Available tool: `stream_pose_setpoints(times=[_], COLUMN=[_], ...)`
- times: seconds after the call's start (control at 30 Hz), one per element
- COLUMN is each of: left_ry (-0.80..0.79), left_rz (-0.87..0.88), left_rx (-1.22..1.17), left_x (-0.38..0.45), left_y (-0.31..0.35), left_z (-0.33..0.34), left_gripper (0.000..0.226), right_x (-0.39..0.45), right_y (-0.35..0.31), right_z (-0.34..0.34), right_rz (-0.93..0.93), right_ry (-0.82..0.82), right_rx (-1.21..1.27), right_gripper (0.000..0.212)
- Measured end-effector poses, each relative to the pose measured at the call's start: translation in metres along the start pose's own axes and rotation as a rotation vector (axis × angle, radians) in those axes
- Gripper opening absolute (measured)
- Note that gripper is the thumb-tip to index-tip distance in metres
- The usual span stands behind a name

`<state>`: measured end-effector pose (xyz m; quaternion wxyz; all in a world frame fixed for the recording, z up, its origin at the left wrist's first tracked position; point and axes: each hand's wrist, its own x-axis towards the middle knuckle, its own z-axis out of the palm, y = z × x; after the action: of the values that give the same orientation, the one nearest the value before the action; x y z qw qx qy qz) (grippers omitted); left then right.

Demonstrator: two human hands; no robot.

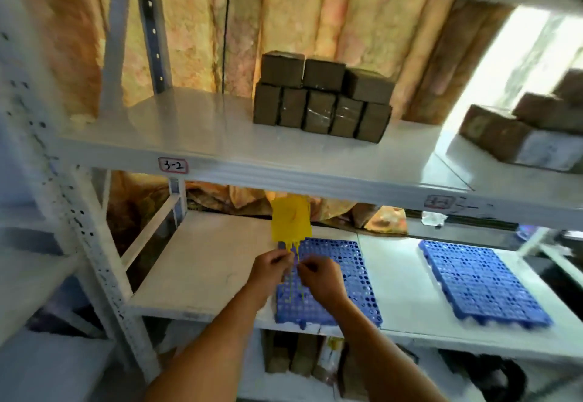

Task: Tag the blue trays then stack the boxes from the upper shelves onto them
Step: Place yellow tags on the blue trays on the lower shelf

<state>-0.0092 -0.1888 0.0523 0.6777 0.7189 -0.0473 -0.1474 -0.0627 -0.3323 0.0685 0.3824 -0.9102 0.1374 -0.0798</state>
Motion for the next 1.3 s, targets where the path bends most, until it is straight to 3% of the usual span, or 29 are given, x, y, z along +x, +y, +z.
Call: stream_pose_setpoints(times=[0.2, 0.43, 0.77, 0.97, 1.17, 1.3], left_ry=[-0.108, -0.281, -0.309, -0.207, 0.091, 0.201], left_rz=[0.010, -0.067, -0.210, -0.333, -0.366, -0.366], left_rx=[0.061, 0.026, -0.093, -0.198, -0.280, -0.309], left_x=[-0.061, -0.125, -0.052, 0.016, 0.057, 0.063], left_y=[0.009, 0.000, -0.047, -0.087, -0.093, -0.090], left_z=[0.139, 0.338, 0.520, 0.571, 0.553, 0.537], left_gripper=[0.022, 0.006, 0.009, 0.007, 0.005, 0.010], right_x=[-0.074, -0.157, -0.107, -0.022, 0.053, 0.080], right_y=[0.096, 0.223, 0.400, 0.481, 0.519, 0.525], right_z=[-0.118, -0.242, -0.347, -0.390, -0.410, -0.418], right_rz=[0.146, 0.291, 0.439, 0.399, 0.179, 0.033], right_ry=[0.108, 0.197, 0.219, 0.071, -0.153, -0.374], right_rx=[-0.064, -0.060, -0.226, -0.559, -0.851, -1.012], right_gripper=[0.023, 0.020, 0.019, 0.024, 0.017, 0.016])
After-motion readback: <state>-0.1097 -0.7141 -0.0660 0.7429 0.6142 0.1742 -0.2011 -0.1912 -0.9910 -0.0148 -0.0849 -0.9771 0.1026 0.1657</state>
